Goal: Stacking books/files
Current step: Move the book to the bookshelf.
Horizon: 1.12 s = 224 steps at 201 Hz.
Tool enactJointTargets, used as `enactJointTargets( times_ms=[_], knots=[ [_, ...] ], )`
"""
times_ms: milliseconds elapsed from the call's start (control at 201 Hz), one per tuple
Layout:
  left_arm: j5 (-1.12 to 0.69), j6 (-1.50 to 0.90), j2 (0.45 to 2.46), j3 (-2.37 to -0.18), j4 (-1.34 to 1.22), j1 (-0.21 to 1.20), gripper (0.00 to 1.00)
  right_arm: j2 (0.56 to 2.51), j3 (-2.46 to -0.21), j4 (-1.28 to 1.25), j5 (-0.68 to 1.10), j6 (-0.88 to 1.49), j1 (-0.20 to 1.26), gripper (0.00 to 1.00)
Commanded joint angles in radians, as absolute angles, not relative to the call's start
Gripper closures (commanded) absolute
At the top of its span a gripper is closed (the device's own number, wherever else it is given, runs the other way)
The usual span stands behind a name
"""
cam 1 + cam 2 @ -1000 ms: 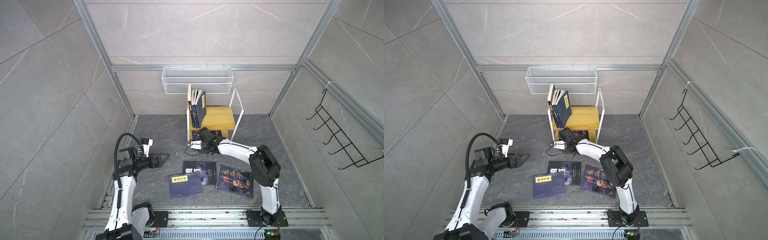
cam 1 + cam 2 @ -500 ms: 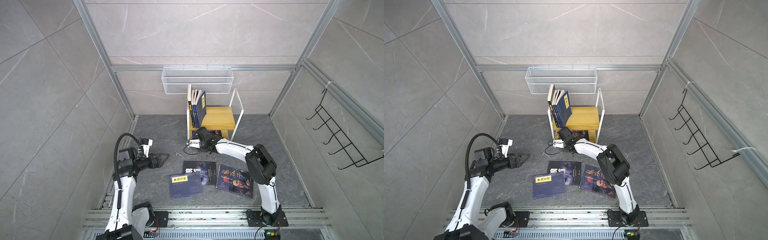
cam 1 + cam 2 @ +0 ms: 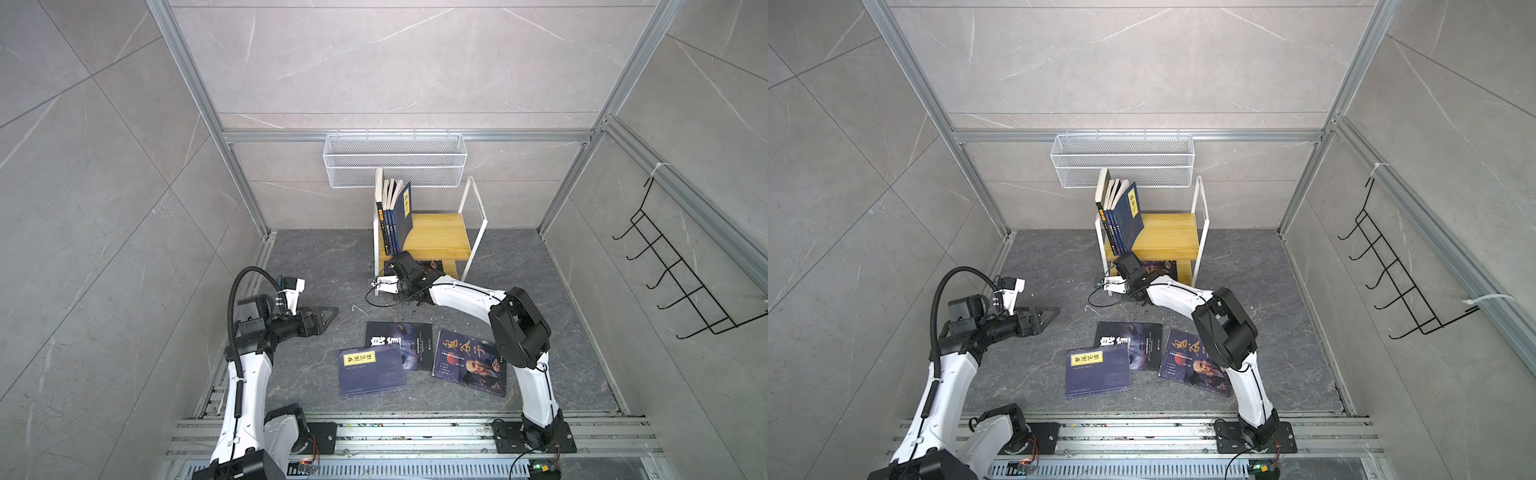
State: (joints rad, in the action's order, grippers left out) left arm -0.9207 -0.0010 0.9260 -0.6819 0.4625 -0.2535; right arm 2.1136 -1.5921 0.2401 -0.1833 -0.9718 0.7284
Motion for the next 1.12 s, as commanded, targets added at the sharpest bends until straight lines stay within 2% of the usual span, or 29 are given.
enactJointTargets(
  times_ms=[0, 199, 428, 732, 921, 1001, 1110],
  knots=[
    [-0.953, 0.0, 0.911, -0.684, 0.444, -0.259, 0.0, 2.121, -1.626, 0.231, -0.187, -0.968, 0.735, 0.78],
    [-0.959, -0.007, 0.91, -0.682, 0.434, -0.259, 0.0, 2.088, -1.613, 0.261, -0.194, -0.969, 0.734, 0.72],
    [-1.01, -0.008, 0.926, -0.677, 0.398, -0.218, 0.0, 1.804, -1.433, 0.281, -0.105, -0.801, 0.735, 0.66],
    [-1.071, -0.223, 0.994, -0.657, 0.236, -0.078, 0.0, 1.333, -1.037, 0.272, -0.171, -0.308, 0.737, 0.51],
    [-1.015, -0.205, 1.103, -0.754, 0.303, 0.084, 0.0, 1.174, -0.919, 0.406, -0.247, -0.069, 0.736, 0.44],
    [-0.988, -0.173, 1.173, -0.821, 0.353, 0.162, 0.0, 1.125, -0.876, 0.455, -0.287, 0.044, 0.736, 0.36],
    [-0.929, -0.089, 1.263, -0.914, 0.421, 0.248, 0.0, 1.106, -0.872, 0.57, -0.327, 0.241, 0.736, 0.35]
  ],
)
